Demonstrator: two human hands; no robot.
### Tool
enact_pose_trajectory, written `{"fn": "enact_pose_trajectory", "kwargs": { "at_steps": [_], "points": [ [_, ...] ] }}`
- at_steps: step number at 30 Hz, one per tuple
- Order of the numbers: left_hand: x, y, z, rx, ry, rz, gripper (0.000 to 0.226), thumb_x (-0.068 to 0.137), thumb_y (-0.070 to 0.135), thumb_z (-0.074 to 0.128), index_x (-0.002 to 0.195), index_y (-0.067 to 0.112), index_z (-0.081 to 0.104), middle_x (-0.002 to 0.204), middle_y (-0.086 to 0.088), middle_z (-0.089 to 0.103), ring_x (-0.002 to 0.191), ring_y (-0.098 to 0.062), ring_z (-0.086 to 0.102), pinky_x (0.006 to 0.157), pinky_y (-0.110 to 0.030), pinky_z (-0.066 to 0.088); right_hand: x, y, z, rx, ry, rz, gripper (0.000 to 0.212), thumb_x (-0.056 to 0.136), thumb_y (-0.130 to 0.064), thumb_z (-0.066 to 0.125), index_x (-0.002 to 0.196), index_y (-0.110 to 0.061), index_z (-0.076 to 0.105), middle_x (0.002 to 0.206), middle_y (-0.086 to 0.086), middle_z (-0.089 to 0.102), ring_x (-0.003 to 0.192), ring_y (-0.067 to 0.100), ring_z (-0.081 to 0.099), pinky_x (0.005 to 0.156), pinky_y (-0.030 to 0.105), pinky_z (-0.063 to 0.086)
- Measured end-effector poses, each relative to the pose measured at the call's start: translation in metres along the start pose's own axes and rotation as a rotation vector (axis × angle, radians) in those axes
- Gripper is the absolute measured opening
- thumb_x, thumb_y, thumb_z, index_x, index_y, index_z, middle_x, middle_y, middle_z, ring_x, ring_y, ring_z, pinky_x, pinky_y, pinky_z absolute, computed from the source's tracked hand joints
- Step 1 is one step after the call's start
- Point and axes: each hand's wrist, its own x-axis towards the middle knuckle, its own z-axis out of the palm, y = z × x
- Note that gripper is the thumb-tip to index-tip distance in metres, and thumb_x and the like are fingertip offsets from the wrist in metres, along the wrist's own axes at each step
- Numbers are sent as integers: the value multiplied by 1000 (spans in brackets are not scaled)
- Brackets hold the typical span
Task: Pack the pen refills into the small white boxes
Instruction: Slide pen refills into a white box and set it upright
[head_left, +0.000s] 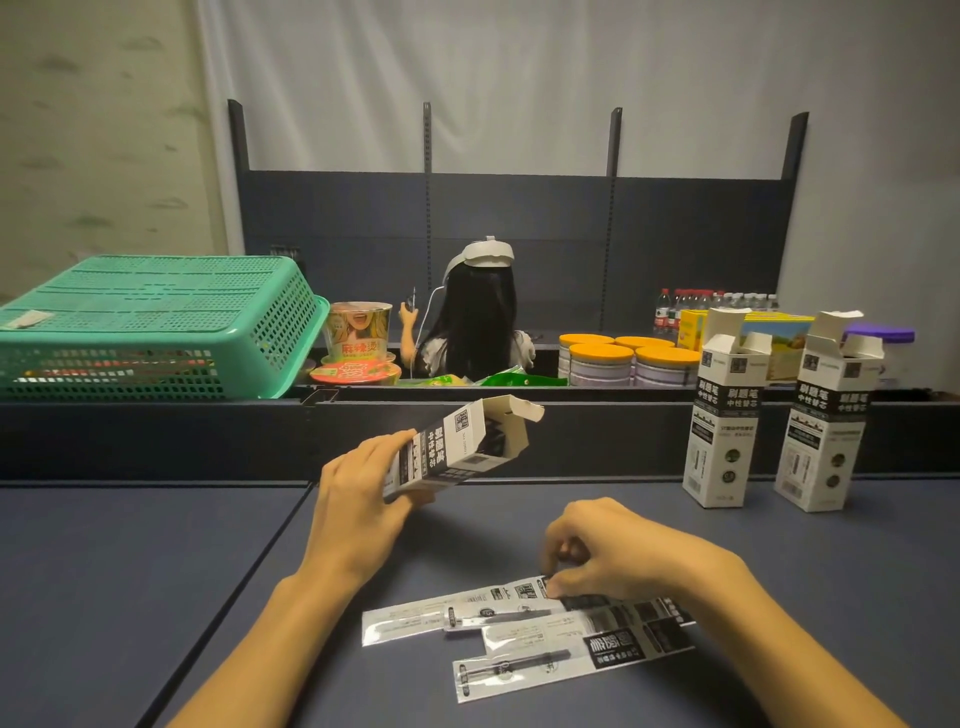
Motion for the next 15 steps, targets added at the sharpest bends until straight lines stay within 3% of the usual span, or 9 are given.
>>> {"fn": "enact_pose_trajectory", "kwargs": {
  "at_steps": [5,9,12,15],
  "points": [
    [1,-2,0,1,-3,-1,63,71,42,72,128,23,53,121,4,62,108,-17,59,90,-49,48,-2,0,-2,77,15,-3,12,86,-30,68,76,-26,62,80,-13,59,75,5,57,64,17,41],
    [2,-4,0,1,16,2,62,69,36,73,127,26,53,120,5,62,106,-17,59,89,-49,48,-7,-4,-12,282,144,-32,11,85,-27,69,77,-20,65,69,-17,63,58,-2,52,57,14,42],
    [1,-3,0,-5,14,-5,62,69,37,73,127,24,54,120,5,62,106,-17,60,88,-49,48,-11,-7,-20,573,239,-98,13,89,-19,67,85,-8,62,83,-5,70,55,11,59,50,18,40],
    [2,-3,0,-13,20,-20,63,69,39,73,126,22,55,119,4,63,105,-18,60,88,-49,49,-17,-11,-26,794,321,-121,15,93,-13,62,89,-1,53,82,10,71,52,26,63,40,25,37]
  ]
}}
